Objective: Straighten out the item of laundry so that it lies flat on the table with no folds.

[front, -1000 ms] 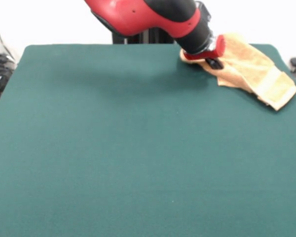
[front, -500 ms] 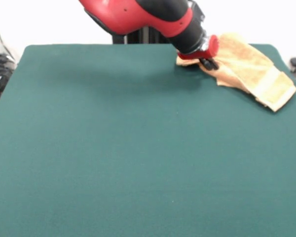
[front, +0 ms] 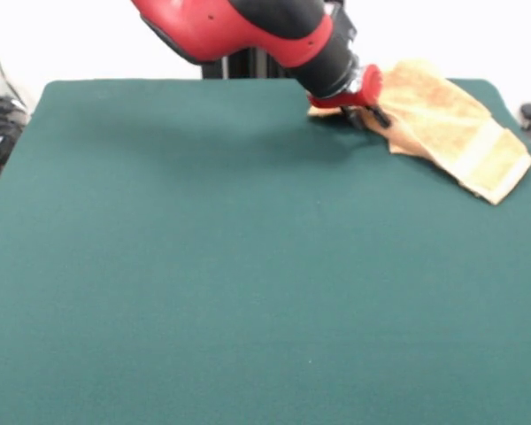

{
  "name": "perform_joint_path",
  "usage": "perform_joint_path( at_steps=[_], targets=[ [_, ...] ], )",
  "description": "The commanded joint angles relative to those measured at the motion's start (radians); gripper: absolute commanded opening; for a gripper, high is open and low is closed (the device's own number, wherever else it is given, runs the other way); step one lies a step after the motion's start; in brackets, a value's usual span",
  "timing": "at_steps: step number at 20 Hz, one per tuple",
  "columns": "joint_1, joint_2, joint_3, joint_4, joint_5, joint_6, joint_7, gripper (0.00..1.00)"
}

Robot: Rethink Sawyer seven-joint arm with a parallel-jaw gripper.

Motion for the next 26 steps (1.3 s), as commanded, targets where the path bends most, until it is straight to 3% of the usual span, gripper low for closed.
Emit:
perform_joint_path(
  at_steps=[1, 12, 16, 20, 26],
  targets=[
    [-0.003, 0.081, 0.056, -0.086, 0.045, 0.01, 0.048, 1.0],
    [-0.214, 0.326, 0.325, -0.031, 0.083, 0.191, -0.109, 1.0],
    [-0.261, 0.393, 0.361, -0.052, 0.083, 0.27, -0.14, 1.0],
    [-0.284, 0.395, 0.384, -0.082, 0.079, 0.349, -0.138, 1.0],
    [-0.255, 0.283, 0.364, -0.114, 0.061, 0.396, -0.055, 1.0]
  ],
)
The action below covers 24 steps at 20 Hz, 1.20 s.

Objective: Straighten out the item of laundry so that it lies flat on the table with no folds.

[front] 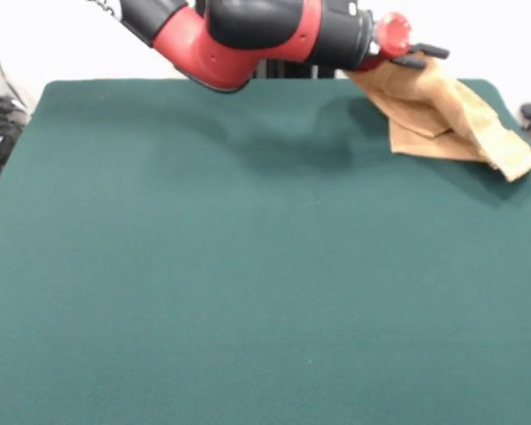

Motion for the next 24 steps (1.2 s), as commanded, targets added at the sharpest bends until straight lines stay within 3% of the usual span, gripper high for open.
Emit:
perform_joint_path(
  at_steps=[1, 8, 18, 24],
  targets=[
    [0.06, -0.067, 0.068, -0.136, 0.049, 0.122, -0.056, 1.0],
    [0.074, -0.054, 0.044, -0.212, 0.054, 0.173, -0.091, 1.0],
    [0.081, -0.052, 0.033, -0.222, 0.037, 0.173, -0.103, 1.0],
    [0.113, -0.077, 0.017, -0.268, -0.044, 0.134, -0.156, 1.0]
  ],
)
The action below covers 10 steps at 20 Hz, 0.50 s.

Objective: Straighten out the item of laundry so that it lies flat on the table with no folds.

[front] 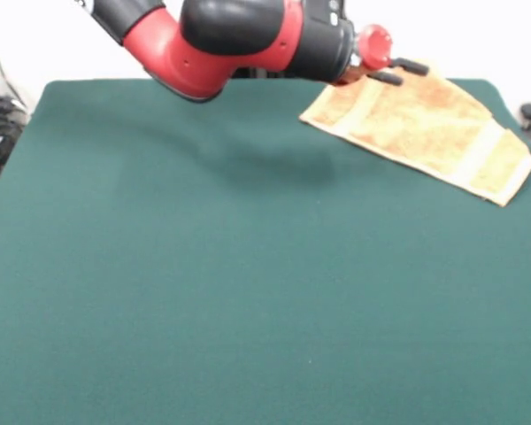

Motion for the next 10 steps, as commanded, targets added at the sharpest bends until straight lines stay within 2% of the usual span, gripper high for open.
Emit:
perform_joint_path(
  at_steps=[1, 5, 10],
  targets=[
    [0.105, -0.026, 0.001, -0.207, -0.084, 0.025, -0.164, 1.0],
    [0.155, -0.07, -0.038, -0.243, -0.19, -0.071, -0.142, 1.0],
    [0.19, -0.033, -0.047, -0.319, -0.307, -0.13, -0.163, 1.0]
  ],
)
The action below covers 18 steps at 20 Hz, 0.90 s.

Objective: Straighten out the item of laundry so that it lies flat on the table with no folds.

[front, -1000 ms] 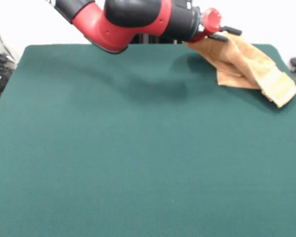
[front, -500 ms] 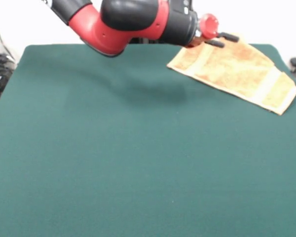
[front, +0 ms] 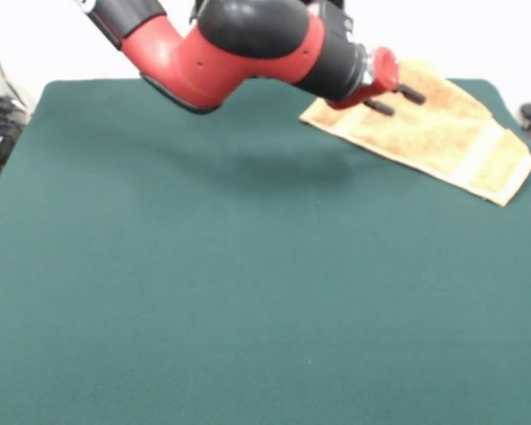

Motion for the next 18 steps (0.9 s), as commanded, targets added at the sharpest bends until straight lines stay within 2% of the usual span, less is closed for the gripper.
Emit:
perform_joint_path(
  at_steps=[1, 5, 8, 11, 18],
  targets=[
    [0.104, 0.031, -0.033, -0.263, -0.167, -0.128, -0.183, 1.0],
    [0.119, 0.107, -0.014, -0.355, -0.281, -0.172, -0.261, 1.0],
    [0.146, 0.113, -0.017, -0.394, -0.376, -0.235, -0.257, 1.0],
    [0.201, 0.074, -0.049, -0.416, -0.469, -0.308, -0.189, 1.0],
    [0.294, -0.035, -0.124, -0.4, -0.568, -0.378, -0.039, 1.0]
  ],
)
